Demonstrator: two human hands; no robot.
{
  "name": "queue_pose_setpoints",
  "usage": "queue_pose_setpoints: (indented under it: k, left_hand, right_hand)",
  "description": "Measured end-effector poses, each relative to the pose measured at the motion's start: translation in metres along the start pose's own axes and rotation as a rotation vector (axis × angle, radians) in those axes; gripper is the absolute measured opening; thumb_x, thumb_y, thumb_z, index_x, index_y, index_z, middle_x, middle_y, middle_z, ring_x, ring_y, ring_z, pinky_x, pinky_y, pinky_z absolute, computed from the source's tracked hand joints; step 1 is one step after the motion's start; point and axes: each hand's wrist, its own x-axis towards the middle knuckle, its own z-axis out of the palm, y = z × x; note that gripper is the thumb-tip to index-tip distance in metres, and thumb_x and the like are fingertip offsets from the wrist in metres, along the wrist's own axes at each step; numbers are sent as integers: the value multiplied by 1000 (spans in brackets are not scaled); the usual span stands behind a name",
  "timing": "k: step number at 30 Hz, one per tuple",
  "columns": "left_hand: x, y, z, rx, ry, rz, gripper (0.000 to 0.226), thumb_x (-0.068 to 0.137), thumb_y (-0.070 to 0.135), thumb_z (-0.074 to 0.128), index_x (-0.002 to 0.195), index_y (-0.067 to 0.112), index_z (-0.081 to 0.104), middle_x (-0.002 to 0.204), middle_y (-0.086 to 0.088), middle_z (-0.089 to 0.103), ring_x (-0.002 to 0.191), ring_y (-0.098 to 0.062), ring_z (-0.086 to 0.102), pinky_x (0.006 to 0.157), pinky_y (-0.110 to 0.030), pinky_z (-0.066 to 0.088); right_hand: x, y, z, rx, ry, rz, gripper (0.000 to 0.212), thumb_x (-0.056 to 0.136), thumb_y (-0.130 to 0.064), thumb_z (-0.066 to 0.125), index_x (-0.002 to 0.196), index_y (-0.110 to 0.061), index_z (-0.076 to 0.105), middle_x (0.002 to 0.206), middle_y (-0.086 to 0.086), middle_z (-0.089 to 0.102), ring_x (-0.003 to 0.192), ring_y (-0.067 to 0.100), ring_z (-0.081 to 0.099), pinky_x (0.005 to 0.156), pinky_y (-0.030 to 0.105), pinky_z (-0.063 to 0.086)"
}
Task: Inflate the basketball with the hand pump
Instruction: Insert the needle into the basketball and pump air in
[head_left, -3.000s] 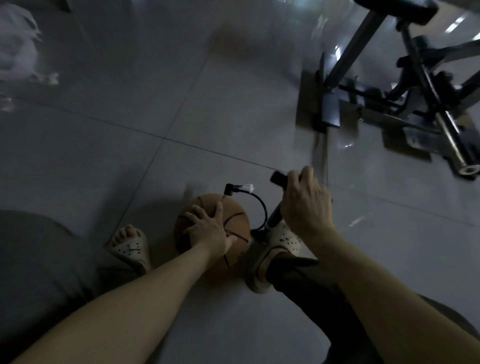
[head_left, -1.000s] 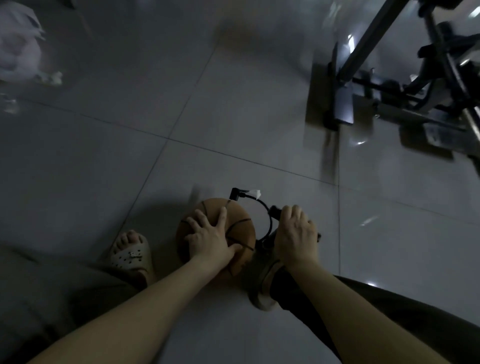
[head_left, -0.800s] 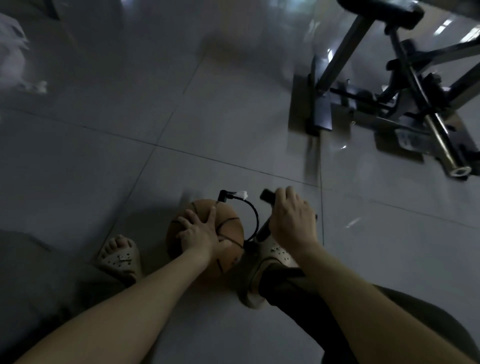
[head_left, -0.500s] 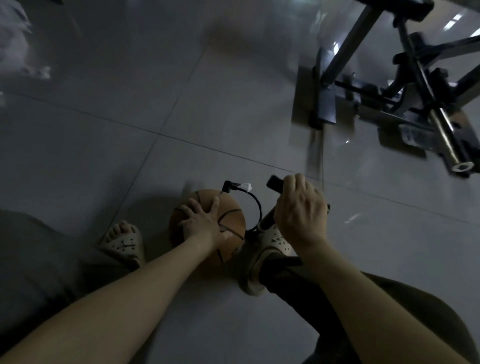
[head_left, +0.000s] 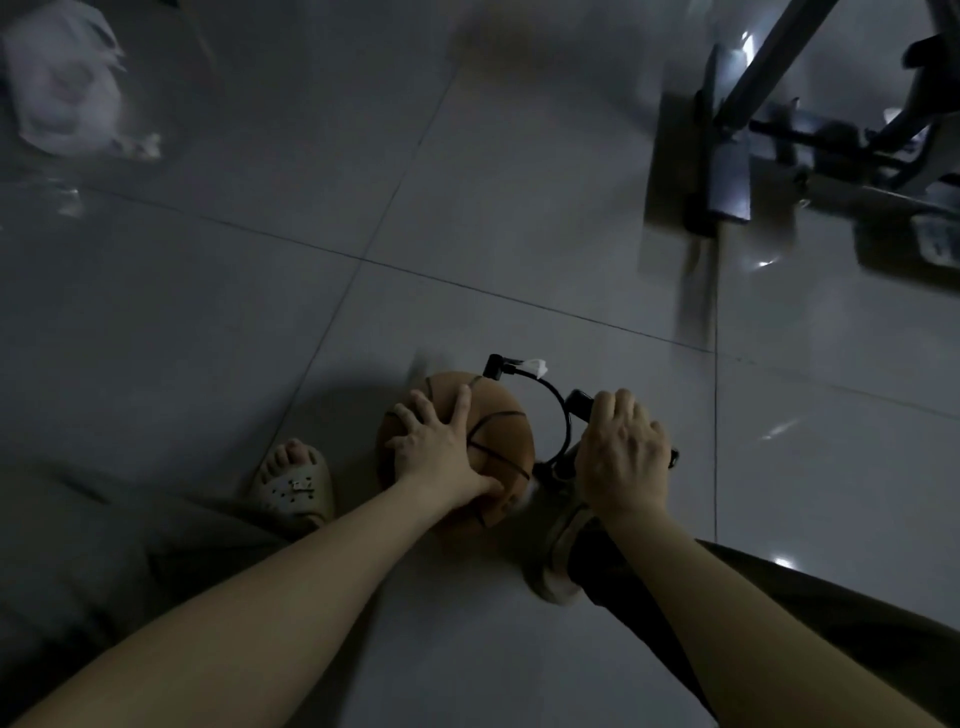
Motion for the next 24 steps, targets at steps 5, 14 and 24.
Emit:
queue_pose_setpoints:
  k: [5,14,24]
  left_hand:
    - [0,7,-3,39,-24,-17,138,63,83,68,154,33,-22,160,-32,-12,145,-59,1,104,-67,38]
    - [-6,21,-8,92,-34,-11,138,64,84,66,157,29,-20,157,-37,-7,142,-62,6,100,-68,42]
    - [-3,17,-5,76,-29,-28,138,63,84,67,156,32,-21,158,-34,-13,144,-59,2,103,-67,40]
  right_hand:
    - [5,1,-6,19,-67,-34,10,85,-13,50,94,-15,46,84,6,48,67,23,47,58,33,33]
    - [41,19,-113,-10,215,-117,5,90,-14,53,93,-14,49,84,4,46,60,16,40,52,32,31]
    - [7,2,-59,-29,90,-10,3,89,-12,47,92,-12,48,81,7,49,63,22,46,55,34,36]
